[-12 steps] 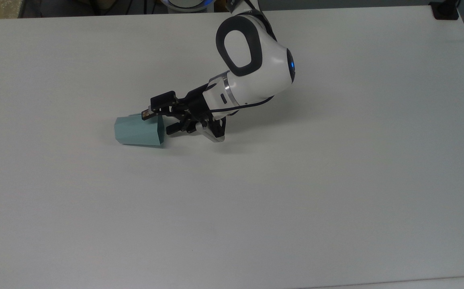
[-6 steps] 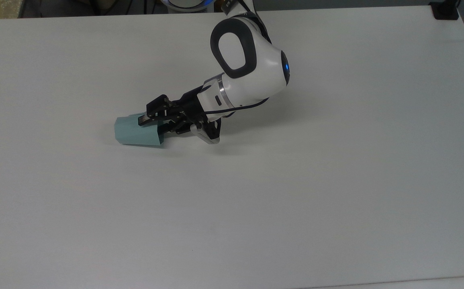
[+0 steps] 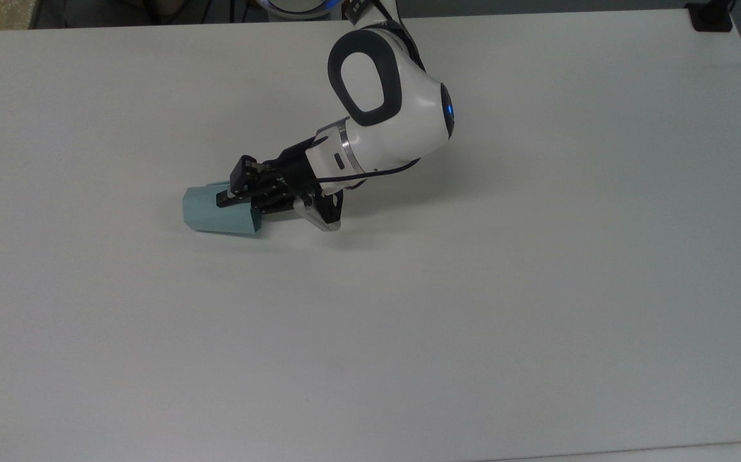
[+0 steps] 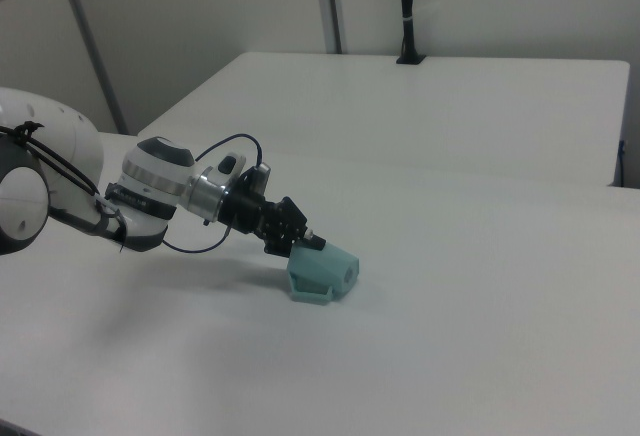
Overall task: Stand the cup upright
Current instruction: 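Close the gripper on the rim of the teal cup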
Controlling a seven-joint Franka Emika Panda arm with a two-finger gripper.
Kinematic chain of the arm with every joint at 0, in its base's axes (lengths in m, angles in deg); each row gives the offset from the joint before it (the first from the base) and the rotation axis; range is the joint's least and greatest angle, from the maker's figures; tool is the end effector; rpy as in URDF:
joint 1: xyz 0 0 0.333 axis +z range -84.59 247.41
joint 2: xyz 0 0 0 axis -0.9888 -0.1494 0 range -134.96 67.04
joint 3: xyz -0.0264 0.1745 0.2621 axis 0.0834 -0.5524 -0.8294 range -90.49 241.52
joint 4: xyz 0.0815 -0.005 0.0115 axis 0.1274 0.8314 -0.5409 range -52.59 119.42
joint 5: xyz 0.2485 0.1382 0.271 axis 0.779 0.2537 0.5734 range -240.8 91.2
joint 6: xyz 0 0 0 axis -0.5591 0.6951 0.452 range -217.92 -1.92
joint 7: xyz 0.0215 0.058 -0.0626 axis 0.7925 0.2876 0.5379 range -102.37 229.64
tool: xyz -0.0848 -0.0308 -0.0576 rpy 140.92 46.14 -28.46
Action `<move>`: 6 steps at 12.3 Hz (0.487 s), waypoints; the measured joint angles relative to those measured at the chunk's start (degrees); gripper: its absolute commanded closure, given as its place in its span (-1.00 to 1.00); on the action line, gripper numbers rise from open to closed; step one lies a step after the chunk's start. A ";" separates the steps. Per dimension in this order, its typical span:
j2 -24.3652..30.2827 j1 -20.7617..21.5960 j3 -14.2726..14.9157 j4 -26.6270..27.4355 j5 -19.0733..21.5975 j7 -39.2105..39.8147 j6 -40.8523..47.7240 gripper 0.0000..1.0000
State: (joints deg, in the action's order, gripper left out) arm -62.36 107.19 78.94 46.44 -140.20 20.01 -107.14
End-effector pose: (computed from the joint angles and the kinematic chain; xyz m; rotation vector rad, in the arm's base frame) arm 0.6072 0.1722 0.2827 2.0210 0.2354 0.2390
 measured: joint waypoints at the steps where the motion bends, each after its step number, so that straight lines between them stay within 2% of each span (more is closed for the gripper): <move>1: -0.07 0.00 -0.03 0.11 -0.43 0.00 0.02 1.00; 6: -0.25 -0.10 -0.09 1.20 -2.78 -0.02 0.03 1.00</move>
State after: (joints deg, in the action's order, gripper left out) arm -62.61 107.08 78.86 47.63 -142.98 19.98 -107.12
